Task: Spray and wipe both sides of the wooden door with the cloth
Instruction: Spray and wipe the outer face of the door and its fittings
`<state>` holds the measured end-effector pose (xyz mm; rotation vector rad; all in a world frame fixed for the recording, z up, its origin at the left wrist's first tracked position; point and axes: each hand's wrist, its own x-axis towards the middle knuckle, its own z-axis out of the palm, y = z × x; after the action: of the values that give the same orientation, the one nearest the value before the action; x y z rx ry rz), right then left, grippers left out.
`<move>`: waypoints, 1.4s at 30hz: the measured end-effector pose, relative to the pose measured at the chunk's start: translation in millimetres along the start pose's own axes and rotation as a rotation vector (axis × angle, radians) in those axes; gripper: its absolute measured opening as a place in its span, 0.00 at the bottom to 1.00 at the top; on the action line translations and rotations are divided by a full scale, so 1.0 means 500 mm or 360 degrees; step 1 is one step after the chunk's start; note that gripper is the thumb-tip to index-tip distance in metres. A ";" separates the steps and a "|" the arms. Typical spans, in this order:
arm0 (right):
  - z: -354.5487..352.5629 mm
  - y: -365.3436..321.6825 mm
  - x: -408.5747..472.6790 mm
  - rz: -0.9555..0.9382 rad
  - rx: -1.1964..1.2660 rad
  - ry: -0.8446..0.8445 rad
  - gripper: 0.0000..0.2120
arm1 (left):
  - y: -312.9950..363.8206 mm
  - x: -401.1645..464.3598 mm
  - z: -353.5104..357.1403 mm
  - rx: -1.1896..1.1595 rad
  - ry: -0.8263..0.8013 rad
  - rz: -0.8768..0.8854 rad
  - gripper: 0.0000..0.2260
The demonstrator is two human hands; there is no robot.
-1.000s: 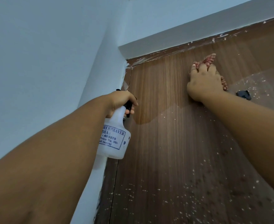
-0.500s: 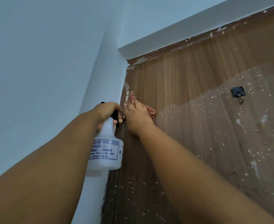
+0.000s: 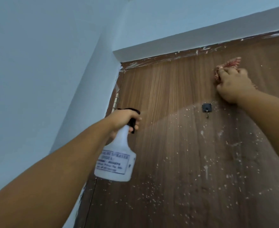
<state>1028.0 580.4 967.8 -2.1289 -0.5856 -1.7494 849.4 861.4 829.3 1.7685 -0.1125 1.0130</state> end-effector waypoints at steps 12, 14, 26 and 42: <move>-0.003 -0.009 -0.048 -0.0015 0.0028 -0.0116 0.29 | 0.055 -0.057 0.117 0.0032 -0.0083 -0.0013 0.03; -0.015 -0.009 -0.057 -0.0031 0.0022 -0.0140 0.29 | 0.048 -0.055 0.125 -0.0015 -0.0066 -0.0039 0.04; 0.093 -0.246 -0.272 -0.0889 -0.0315 0.0011 0.25 | 0.070 -0.008 0.103 -0.0236 -0.0154 0.0000 0.09; 0.018 0.108 -0.242 0.0253 -0.0243 0.0430 0.23 | 0.050 0.029 0.204 -0.0011 -0.0377 0.0096 0.08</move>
<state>1043.0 524.9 848.0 -1.9251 -0.2115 -1.9984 904.7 772.6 847.3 1.8828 -0.3189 0.8409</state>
